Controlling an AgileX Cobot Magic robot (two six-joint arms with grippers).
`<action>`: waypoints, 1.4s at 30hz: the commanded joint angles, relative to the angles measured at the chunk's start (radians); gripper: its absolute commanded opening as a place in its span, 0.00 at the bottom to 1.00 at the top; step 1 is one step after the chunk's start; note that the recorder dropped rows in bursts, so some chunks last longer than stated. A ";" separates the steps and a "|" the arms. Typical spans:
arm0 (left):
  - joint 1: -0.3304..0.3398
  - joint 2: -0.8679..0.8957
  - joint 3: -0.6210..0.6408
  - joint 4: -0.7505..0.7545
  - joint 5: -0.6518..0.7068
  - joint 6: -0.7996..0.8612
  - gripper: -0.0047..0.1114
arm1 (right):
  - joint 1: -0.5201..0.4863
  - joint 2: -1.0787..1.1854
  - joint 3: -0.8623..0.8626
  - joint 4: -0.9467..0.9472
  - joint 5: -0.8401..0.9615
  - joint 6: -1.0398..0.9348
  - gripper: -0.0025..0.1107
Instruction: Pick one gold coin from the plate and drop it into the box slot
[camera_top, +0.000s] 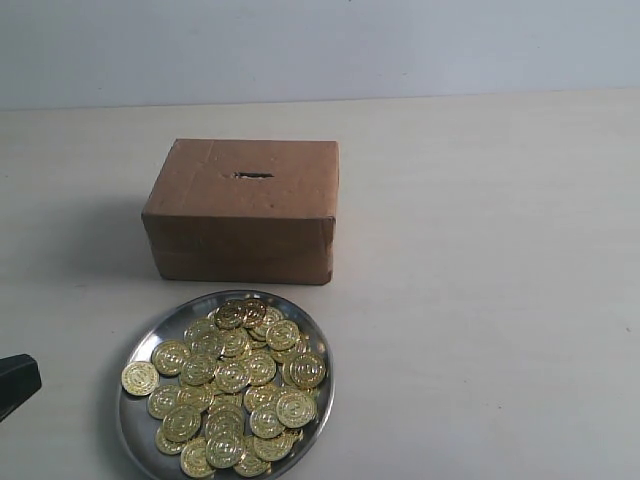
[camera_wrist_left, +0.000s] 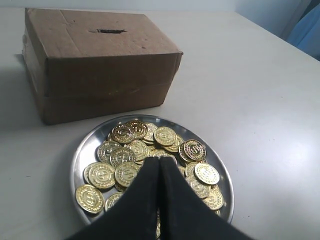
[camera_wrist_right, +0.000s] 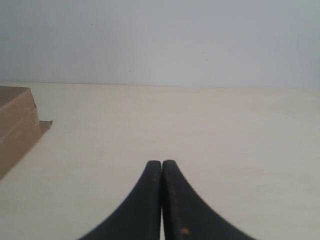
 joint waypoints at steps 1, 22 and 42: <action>-0.003 -0.005 0.003 -0.003 -0.004 -0.004 0.04 | -0.005 -0.006 0.005 -0.149 0.006 0.174 0.02; -0.003 -0.005 0.003 -0.003 -0.004 -0.004 0.04 | -0.005 -0.006 0.005 -0.272 0.018 0.353 0.02; -0.003 -0.005 0.003 -0.003 -0.006 -0.004 0.04 | -0.005 -0.006 0.005 -0.272 0.018 0.355 0.02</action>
